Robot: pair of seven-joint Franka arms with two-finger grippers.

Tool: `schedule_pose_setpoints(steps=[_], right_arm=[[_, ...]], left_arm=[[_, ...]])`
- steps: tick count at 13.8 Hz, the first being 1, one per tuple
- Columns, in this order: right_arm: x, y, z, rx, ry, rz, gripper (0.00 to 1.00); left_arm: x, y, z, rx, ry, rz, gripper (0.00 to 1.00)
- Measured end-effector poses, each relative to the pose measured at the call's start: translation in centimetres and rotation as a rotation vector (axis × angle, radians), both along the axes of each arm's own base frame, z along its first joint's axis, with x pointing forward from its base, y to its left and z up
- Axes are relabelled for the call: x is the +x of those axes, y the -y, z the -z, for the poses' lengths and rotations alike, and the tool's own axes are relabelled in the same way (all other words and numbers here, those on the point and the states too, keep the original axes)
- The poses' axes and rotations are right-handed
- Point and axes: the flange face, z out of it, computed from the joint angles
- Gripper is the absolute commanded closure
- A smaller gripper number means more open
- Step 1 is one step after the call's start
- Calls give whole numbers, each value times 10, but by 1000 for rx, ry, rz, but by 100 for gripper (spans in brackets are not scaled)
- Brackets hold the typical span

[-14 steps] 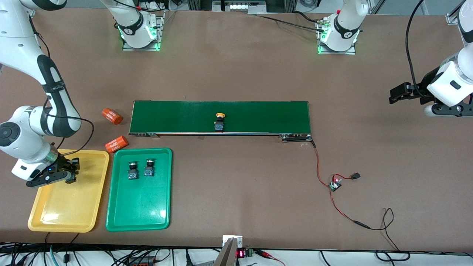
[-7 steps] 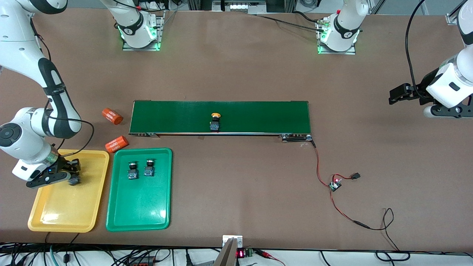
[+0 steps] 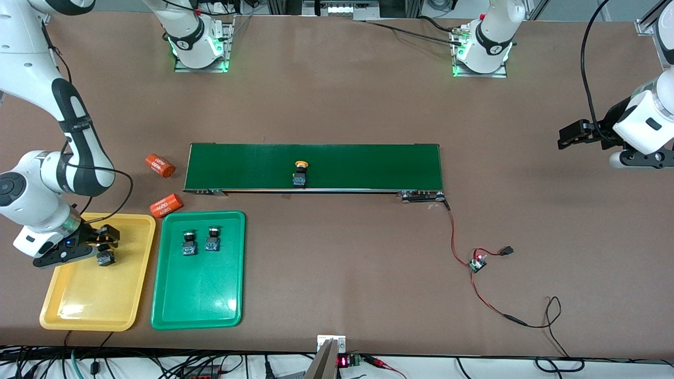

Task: Sort buttons by color to trays
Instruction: 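Return the right gripper to the last orange-capped button and grasp it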

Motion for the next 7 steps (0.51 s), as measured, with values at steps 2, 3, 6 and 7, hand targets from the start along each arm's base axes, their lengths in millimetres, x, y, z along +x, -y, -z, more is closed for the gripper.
schedule_pose_setpoints(steps=[2, 3, 6, 7], right_arm=[[-10, -43, -31, 8, -66, 83, 0], [-16, -73, -51, 9, -93, 122, 0], [-46, -167, -104, 85, -164, 234, 0], [-56, -191, -116, 108, -181, 250, 0]], left_arm=[[0, 0, 0, 0, 0, 0, 0], [0, 0, 0, 0, 0, 1, 0], [0, 2, 0, 0, 0, 4, 0], [0, 2, 0, 0, -1, 4, 0]])
